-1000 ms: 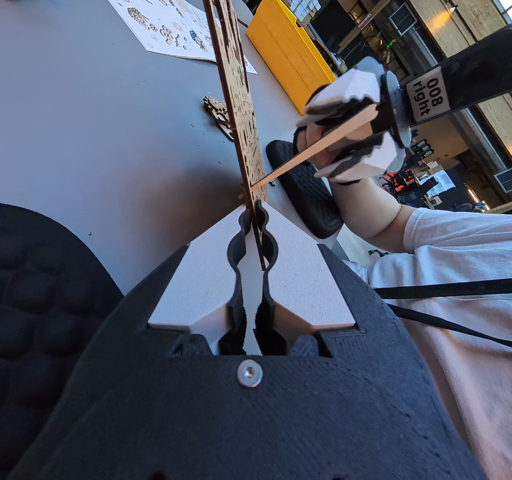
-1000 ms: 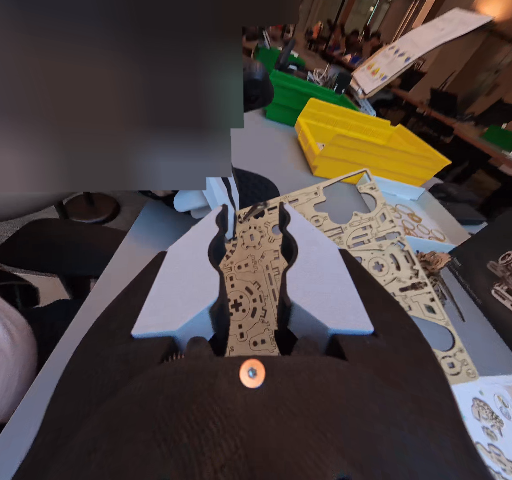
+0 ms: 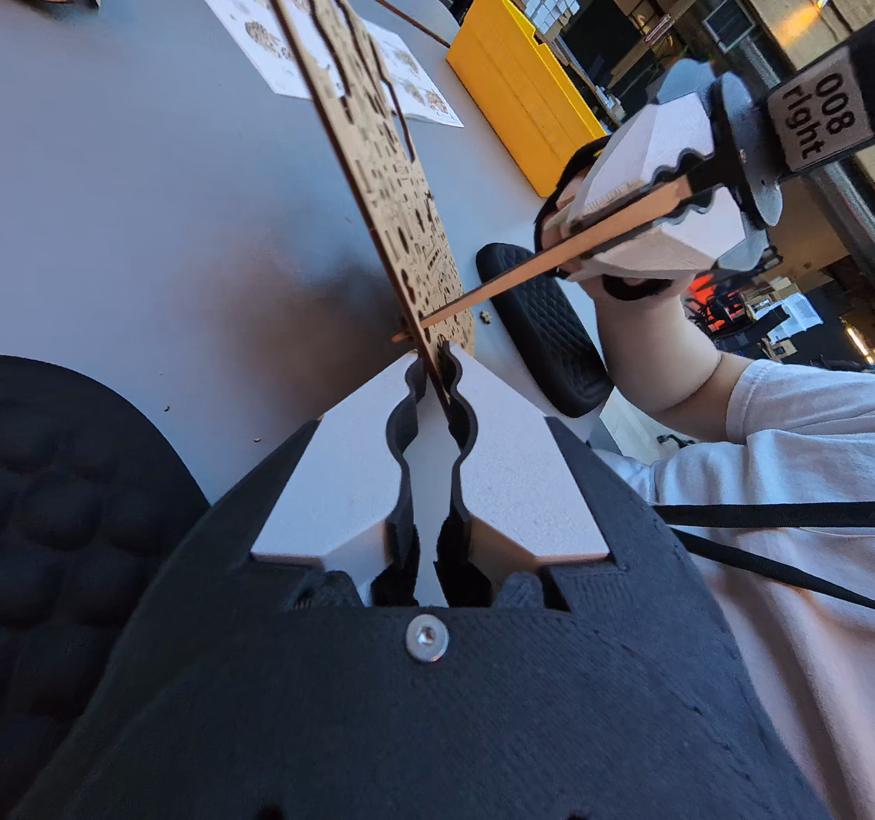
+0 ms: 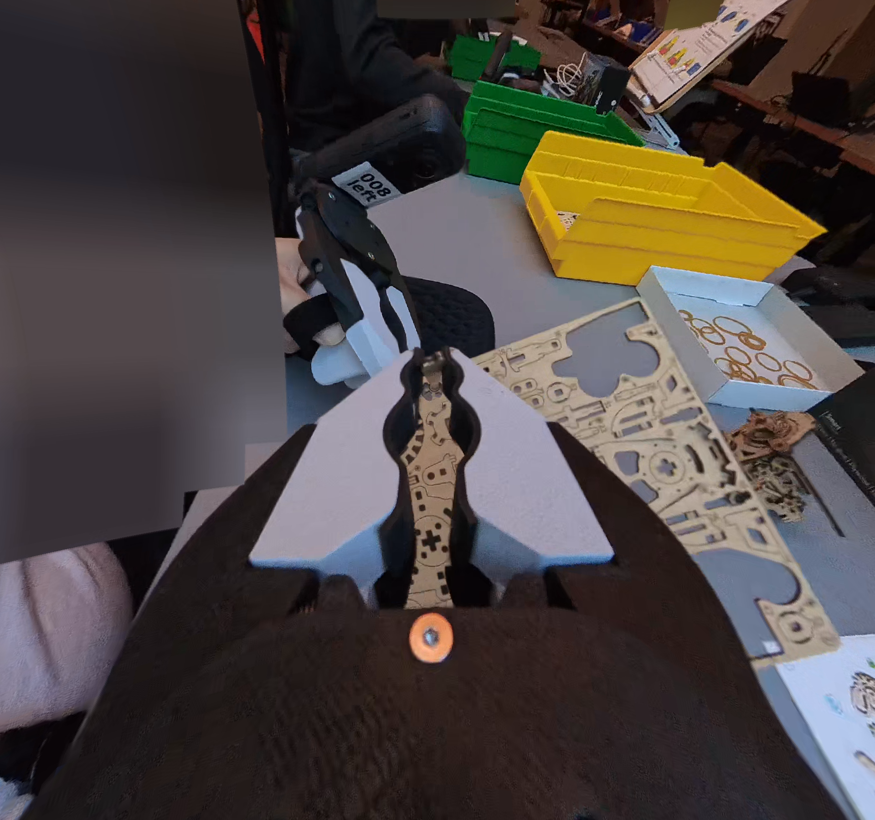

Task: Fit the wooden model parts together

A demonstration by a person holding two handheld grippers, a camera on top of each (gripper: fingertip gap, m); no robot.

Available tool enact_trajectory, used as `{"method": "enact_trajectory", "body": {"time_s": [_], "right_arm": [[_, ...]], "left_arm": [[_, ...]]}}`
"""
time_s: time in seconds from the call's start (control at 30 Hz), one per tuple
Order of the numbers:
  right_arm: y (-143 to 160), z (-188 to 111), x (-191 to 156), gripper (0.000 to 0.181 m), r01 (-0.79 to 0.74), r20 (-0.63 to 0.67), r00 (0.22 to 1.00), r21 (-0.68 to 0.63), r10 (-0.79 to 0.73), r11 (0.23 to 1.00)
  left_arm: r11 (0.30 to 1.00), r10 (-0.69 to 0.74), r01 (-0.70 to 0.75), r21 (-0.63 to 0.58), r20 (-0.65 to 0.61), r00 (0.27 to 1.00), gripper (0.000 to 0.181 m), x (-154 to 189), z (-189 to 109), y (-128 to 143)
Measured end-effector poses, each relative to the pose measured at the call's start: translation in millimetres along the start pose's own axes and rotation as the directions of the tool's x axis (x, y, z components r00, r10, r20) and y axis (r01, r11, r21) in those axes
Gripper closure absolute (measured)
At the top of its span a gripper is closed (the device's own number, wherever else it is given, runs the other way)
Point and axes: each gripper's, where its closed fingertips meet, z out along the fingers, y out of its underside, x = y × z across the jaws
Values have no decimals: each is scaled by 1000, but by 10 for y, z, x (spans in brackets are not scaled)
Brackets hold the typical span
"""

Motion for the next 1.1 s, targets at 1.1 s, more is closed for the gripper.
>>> {"method": "enact_trajectory", "body": {"time_s": [1.1], "right_arm": [[-369,-765,39,176,25,-133,991,268,11,963]], "left_arm": [[983,-61,64,169,-24,998,181,-82,-571,-461]]}}
